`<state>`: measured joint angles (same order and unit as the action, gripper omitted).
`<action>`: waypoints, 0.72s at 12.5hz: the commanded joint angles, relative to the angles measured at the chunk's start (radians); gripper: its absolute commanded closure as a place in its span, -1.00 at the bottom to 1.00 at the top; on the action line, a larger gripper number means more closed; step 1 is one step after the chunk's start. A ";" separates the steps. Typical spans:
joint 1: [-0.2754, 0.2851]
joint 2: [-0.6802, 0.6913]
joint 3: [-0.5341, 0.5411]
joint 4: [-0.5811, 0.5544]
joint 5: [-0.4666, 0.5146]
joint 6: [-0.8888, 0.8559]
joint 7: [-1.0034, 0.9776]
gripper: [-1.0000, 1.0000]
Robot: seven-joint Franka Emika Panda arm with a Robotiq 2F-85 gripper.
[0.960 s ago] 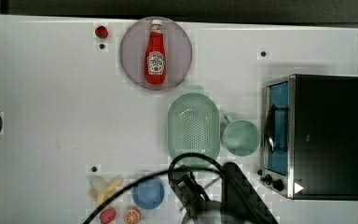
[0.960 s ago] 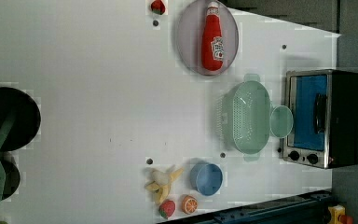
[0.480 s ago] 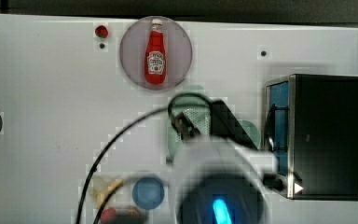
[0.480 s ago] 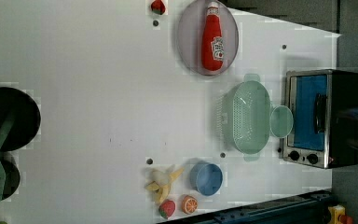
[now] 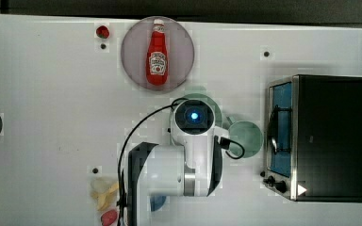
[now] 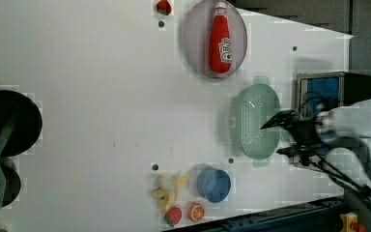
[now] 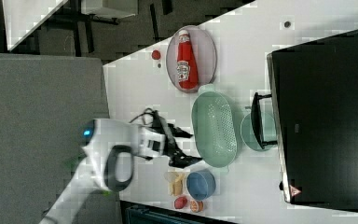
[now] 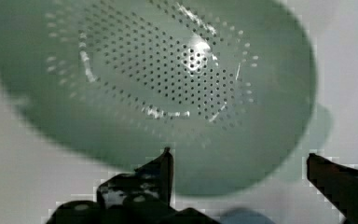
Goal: Drag strainer right to left.
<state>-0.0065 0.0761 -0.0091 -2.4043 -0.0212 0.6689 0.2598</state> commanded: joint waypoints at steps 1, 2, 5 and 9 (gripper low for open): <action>-0.010 0.011 0.011 0.040 -0.004 0.146 0.256 -1.00; -0.009 0.056 0.020 0.039 -0.004 0.192 0.323 -1.00; -0.005 0.173 0.046 0.038 -0.004 0.318 0.448 -1.00; -0.002 0.275 0.061 0.019 -0.002 0.445 0.513 -1.00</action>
<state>-0.0071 0.3225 0.0591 -2.3691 -0.0437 1.0830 0.6792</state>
